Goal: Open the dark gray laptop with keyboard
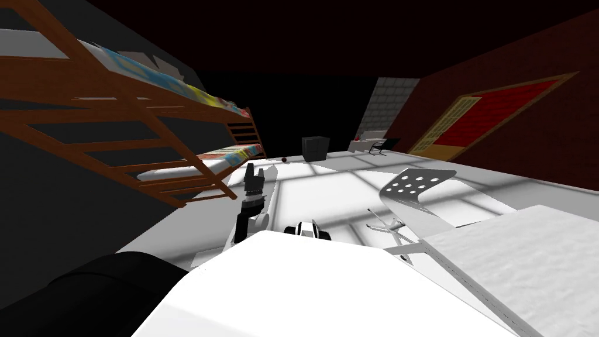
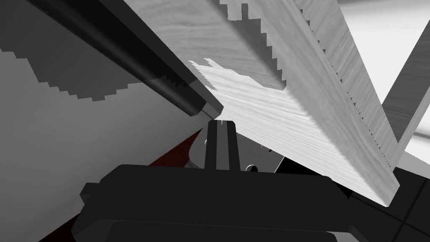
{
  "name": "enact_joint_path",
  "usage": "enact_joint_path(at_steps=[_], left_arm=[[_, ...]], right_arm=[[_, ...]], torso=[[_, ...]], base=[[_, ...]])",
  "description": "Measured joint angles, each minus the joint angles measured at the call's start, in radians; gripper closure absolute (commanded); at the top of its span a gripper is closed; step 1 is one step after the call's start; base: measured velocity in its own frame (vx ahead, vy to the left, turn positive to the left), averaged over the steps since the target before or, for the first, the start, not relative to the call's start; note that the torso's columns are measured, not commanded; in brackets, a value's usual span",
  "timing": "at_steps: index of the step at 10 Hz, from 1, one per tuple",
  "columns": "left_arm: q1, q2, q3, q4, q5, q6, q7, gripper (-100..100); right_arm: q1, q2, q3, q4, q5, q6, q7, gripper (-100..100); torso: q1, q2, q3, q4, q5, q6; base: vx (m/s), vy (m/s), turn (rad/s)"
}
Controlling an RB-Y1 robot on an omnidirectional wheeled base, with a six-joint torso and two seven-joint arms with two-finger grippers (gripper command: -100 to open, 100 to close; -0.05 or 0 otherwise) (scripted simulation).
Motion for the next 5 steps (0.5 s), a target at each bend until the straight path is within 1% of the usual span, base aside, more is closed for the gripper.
enact_joint_path(at_steps=[1, 2, 3, 4, 5], left_arm=[[0.0, 0.0, 0.0, 0.0, 0.0, 0.0, 0.0, 0], [0.0, 0.0, 0.0, 0.0, 0.0, 0.0, 0.0, 0], [0.001, 0.0, 0.0, 0.0, 0.0, 0.0, 0.0, 0], [0.001, 0.0, 0.0, 0.0, 0.0, 0.0, 0.0, 0], [0.0, 0.0, 0.0, 0.0, 0.0, 0.0, 0.0, 0]], right_arm=[[-0.002, -0.03, 0.029, 0.026, 0.001, 0.014, -0.028, 100], [0.005, -0.061, 0.057, 0.043, 0.0, 0.021, -0.06, 100], [0.0, -0.072, 0.074, 0.065, 0.001, 0.025, -0.088, 100], [0.0, -0.076, 0.08, 0.076, 0.001, 0.026, -0.117, 100], [-0.015, -0.102, 0.106, 0.1, 0.005, 0.04, -0.145, 100]], torso=[[0.0, 0.002, 0.002, 0.001, 0.001, 0.002], [-0.004, -0.003, -0.001, 0.0, -0.001, 0.004], [-0.007, -0.008, -0.004, -0.002, -0.002, 0.003], [-0.006, -0.009, -0.005, -0.002, -0.002, 0.002], [0.001, -0.002, -0.001, 0.0, 0.0, 0.0]], base=[[-0.087, 0.033, 0.119], [-0.021, -0.007, -0.049], [0.012, -0.015, -0.026], [-0.122, 0.082, 0.283], [-0.195, 0.106, 0.417]])
